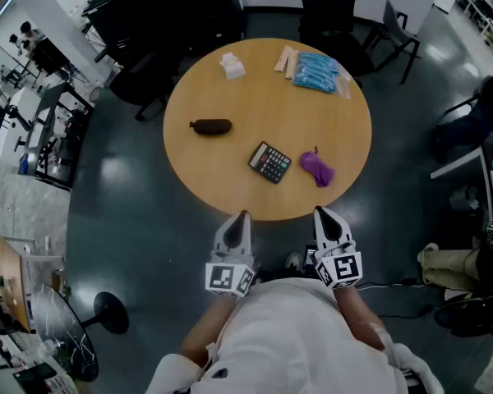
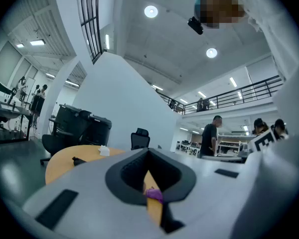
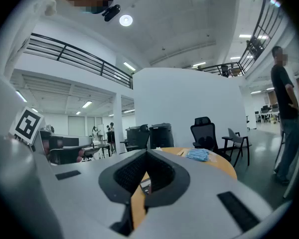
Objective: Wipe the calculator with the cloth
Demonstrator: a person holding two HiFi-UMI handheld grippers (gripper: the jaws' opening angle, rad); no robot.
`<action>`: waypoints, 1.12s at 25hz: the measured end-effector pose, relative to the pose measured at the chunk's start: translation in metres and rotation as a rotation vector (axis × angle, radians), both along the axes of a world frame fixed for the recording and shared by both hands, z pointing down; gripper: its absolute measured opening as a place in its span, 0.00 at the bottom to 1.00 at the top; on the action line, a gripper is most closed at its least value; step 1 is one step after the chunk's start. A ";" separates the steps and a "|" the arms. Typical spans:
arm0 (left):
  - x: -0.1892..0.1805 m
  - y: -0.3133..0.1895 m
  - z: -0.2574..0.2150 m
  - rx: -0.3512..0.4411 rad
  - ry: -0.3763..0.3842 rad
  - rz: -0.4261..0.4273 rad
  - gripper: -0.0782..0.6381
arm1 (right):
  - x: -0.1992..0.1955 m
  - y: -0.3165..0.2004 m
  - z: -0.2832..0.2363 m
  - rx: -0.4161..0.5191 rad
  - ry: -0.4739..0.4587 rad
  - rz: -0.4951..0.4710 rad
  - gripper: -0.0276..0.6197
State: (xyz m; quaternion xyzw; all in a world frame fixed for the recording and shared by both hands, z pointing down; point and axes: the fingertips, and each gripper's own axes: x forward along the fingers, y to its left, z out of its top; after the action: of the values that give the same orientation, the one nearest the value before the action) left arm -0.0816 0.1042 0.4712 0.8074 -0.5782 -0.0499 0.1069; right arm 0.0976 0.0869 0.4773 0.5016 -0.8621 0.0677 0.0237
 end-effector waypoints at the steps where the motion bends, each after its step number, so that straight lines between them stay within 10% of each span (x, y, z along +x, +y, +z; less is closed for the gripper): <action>1: 0.000 0.001 0.000 0.004 -0.004 0.004 0.12 | 0.000 0.000 0.000 0.001 0.000 -0.002 0.06; 28: -0.024 -0.054 0.058 -0.110 -0.069 -0.015 0.12 | -0.005 -0.032 0.016 -0.012 -0.004 -0.085 0.07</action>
State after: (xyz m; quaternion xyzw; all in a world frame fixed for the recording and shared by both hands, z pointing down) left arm -0.1053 0.0500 0.5293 0.7971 -0.5894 0.0090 0.1306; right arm 0.0925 0.0547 0.4936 0.4641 -0.8824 0.0726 0.0279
